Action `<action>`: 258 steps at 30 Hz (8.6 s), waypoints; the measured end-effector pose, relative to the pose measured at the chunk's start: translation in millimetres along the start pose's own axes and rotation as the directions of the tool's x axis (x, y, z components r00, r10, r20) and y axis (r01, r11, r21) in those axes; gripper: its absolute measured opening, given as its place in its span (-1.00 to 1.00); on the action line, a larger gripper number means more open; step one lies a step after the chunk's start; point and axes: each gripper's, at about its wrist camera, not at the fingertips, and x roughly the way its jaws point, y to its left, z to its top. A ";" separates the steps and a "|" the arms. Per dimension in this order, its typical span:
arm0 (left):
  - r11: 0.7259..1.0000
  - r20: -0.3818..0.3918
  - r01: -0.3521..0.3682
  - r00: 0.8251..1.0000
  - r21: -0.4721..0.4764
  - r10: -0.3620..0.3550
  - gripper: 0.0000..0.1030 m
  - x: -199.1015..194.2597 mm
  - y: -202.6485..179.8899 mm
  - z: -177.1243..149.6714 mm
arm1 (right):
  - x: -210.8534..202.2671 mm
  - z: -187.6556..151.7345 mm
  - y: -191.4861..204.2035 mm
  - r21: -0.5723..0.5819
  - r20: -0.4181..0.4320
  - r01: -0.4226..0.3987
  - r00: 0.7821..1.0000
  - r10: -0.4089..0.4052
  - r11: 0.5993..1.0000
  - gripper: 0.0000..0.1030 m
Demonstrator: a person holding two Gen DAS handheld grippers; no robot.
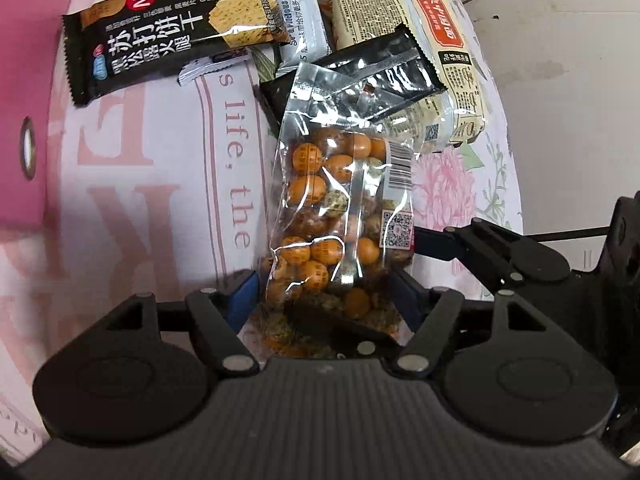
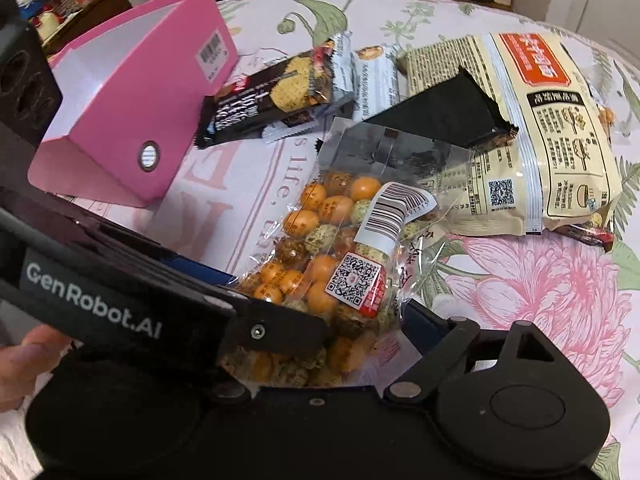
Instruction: Organize snacks
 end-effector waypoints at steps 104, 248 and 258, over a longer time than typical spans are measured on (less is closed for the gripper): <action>0.868 0.505 -0.479 0.786 0.130 0.358 0.21 -254.7 -52.7 -34.5 | -175.8 104.2 37.0 -0.201 0.423 -0.049 0.896 0.132 0.978 0.56; 0.873 0.445 -0.334 0.761 -0.354 0.472 0.26 -207.7 107.9 -15.6 | 4.7 110.7 166.8 -0.303 0.235 -0.207 0.930 0.284 0.930 0.75; 0.899 0.524 -0.312 0.733 -0.307 0.433 0.26 -230.0 54.5 -47.0 | -83.7 97.1 121.6 -0.340 0.245 -0.112 0.948 0.203 0.934 0.75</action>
